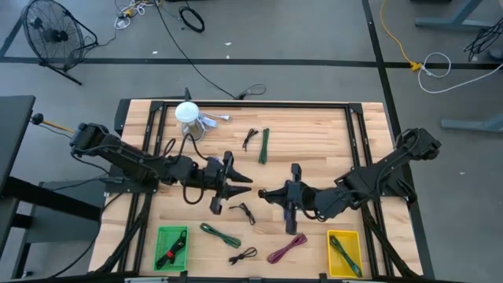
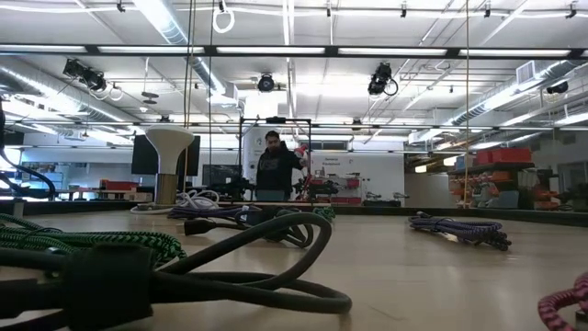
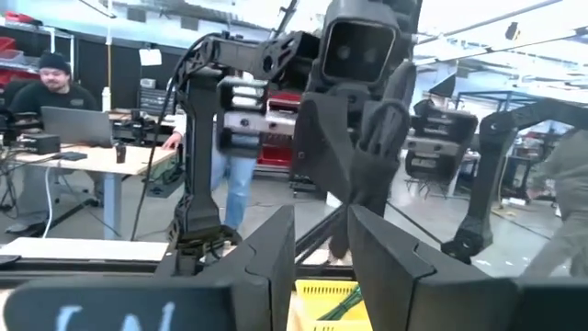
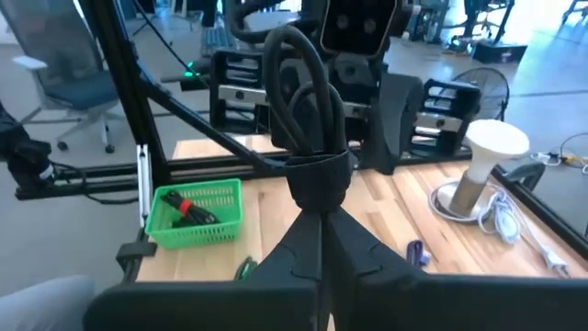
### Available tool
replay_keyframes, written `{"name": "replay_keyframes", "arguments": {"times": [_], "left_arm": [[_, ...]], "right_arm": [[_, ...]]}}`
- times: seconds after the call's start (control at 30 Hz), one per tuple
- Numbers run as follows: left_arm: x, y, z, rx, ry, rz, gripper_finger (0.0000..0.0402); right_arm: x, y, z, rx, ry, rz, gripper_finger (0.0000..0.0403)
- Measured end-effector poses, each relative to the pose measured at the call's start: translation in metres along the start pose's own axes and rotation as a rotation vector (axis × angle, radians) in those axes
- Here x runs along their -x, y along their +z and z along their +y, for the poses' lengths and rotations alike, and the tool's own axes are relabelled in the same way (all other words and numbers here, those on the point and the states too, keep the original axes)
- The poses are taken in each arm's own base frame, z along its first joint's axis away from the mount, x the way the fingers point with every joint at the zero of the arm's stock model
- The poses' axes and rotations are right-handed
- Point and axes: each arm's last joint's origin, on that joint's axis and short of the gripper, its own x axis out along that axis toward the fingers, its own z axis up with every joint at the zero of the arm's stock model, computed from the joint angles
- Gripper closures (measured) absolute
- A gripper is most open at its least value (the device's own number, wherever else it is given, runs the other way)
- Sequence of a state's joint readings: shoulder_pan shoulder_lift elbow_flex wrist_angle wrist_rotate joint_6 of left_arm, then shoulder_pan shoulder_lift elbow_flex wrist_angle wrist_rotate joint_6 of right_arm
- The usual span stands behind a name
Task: Pick & Place USB Port
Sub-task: Put the black charger cable into the green bin
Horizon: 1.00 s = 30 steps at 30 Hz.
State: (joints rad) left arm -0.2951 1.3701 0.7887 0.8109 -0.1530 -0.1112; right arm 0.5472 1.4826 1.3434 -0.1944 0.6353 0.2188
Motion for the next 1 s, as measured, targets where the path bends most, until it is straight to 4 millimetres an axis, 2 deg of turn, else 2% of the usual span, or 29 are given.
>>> {"name": "replay_keyframes", "arguments": {"times": [0.23, 0.77, 1.0], "left_arm": [[0.000, 0.001, -0.001, -0.025, -0.032, -0.006, 0.0293], [0.001, 0.000, -0.006, -0.048, -0.065, 0.000, 0.0293], [0.001, 0.000, -0.006, -0.063, -0.040, -0.007, 0.0294]], "right_arm": [[-0.021, -0.005, -0.004, 0.020, 0.008, 0.003, 0.0403], [-0.036, 0.000, -0.020, -0.010, 0.031, -0.013, 0.0403], [-0.038, 0.001, -0.021, -0.017, 0.050, -0.018, 0.0403]]}}
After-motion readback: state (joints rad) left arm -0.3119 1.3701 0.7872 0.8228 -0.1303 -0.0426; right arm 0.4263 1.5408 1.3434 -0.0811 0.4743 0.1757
